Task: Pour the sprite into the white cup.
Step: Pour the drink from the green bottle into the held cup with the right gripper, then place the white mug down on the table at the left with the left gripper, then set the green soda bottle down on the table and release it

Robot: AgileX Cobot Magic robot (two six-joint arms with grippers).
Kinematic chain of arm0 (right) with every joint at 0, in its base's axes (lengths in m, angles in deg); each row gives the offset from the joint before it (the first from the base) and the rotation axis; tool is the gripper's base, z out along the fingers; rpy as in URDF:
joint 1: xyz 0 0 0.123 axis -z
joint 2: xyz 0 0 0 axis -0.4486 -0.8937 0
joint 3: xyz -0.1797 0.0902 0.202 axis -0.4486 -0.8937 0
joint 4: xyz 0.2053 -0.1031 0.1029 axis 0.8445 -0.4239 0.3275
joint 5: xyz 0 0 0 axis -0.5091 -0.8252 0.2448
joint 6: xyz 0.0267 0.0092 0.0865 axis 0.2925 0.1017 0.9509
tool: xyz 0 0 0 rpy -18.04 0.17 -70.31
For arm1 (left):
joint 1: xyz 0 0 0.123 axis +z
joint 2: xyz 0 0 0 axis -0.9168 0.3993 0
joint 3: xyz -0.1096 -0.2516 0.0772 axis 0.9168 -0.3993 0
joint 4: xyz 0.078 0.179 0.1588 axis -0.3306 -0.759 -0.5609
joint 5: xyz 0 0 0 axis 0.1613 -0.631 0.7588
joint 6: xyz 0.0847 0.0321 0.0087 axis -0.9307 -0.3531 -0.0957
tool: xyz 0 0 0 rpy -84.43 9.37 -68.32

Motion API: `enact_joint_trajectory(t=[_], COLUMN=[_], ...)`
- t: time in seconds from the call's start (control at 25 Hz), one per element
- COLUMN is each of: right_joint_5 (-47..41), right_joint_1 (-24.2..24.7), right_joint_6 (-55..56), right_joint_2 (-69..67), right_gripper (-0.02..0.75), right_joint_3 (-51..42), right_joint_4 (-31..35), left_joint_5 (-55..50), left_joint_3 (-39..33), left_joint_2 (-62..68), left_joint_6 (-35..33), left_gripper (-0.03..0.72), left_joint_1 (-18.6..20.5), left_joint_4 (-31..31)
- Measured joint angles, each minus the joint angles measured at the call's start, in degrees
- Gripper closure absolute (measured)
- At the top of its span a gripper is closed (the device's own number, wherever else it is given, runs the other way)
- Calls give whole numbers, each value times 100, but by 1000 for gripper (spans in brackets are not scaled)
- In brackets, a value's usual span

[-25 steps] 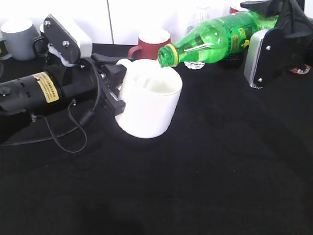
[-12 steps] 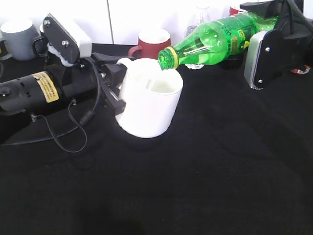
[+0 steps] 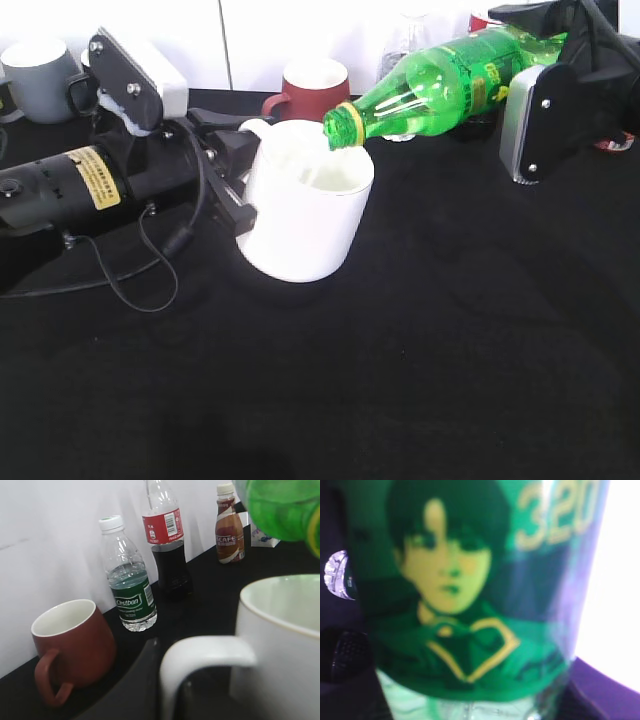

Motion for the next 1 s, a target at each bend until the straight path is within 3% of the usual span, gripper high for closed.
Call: enact_joint_trajectory(t=[0.44,0.64,0.8,0.84,1.0], right_joint_5=[0,0,227,227,194], right_joint_1=[0,0,-4,-4,-4], right_joint_6=[442,2614,6395,7053,7587], right_joint_2=[0,0,0,0,0], right_gripper=[309,309,309,309,310], right_joint_3=[17,17,17,17,17], right_joint_4=[0,0,52,329,1434], left_joint_5=[-5,145,412,531,1172], left_joint_3=[0,-13,-33,-38,-38], left_joint_2=[0,0,0,0,0], left_joint_6=[-5,-5,-21,-64,-511], left_gripper=[652,652,652,652,652], left_joint_1=[0,0,0,0,174], left_joint_4=[-7,161,663,904,2153])
